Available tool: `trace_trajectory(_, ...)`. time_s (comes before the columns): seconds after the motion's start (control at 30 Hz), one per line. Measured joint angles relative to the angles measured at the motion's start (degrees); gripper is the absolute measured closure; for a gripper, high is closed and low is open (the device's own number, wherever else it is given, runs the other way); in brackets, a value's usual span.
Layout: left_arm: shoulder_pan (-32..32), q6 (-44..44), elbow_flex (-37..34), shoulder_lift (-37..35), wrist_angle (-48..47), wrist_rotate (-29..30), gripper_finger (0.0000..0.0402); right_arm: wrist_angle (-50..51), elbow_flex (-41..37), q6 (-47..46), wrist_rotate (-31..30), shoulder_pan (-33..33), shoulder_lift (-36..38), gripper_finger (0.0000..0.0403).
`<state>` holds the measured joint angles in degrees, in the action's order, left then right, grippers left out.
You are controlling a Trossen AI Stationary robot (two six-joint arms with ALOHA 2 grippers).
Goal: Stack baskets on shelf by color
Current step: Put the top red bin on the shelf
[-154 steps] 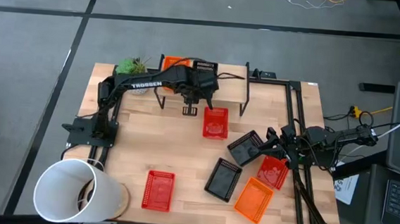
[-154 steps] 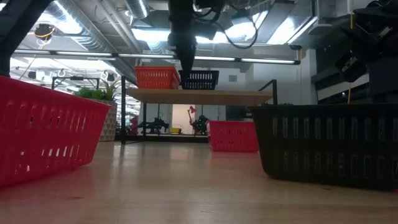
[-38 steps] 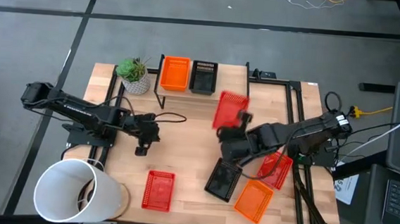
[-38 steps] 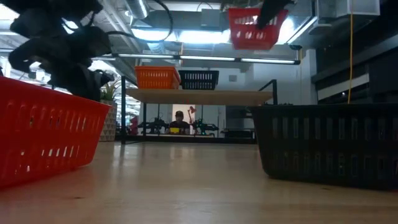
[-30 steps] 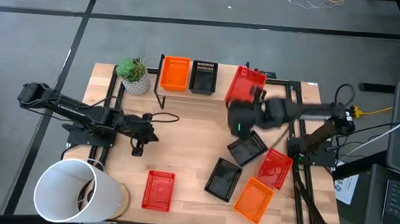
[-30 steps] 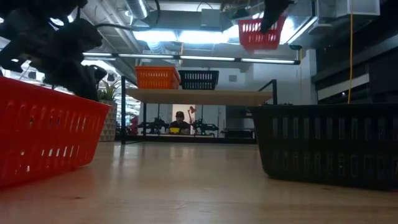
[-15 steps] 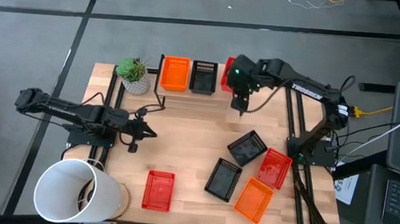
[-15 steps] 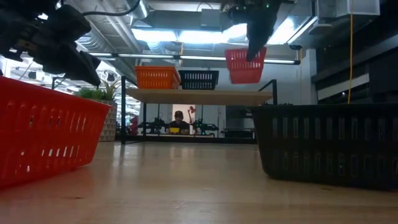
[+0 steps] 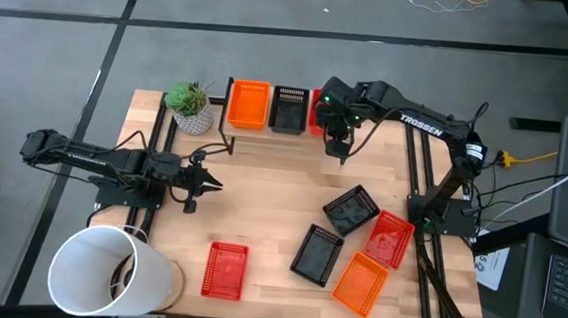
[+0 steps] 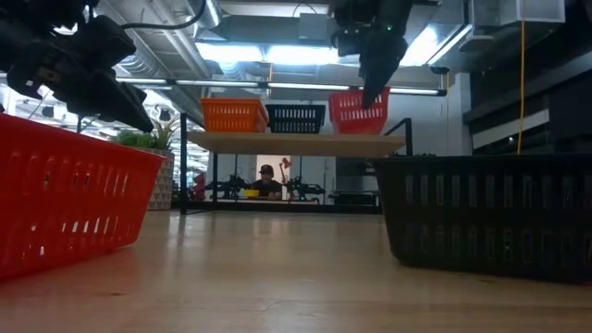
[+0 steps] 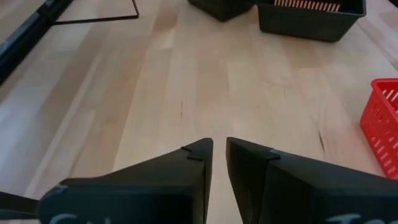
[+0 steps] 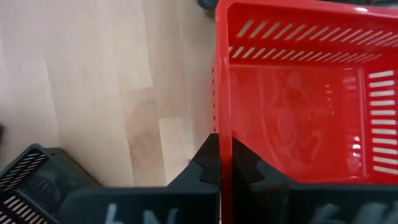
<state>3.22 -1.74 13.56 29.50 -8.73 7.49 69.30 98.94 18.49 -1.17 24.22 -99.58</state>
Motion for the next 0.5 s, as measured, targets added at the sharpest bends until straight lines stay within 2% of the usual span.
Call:
trace_trajectory(0.37, 0.0, 0.07, 0.0, 0.0, -0.18, -0.02, 0.0364, 0.04, -0.01, 1.23, 2.77, 2.18, -0.45, 0.0403)
trace_trajectory(0.5, 0.0, 0.07, 0.0, 0.0, -0.77, -0.04, 0.0364, -0.63, -2.71, 1.46, 2.78, 2.26, -0.43, 0.0403)
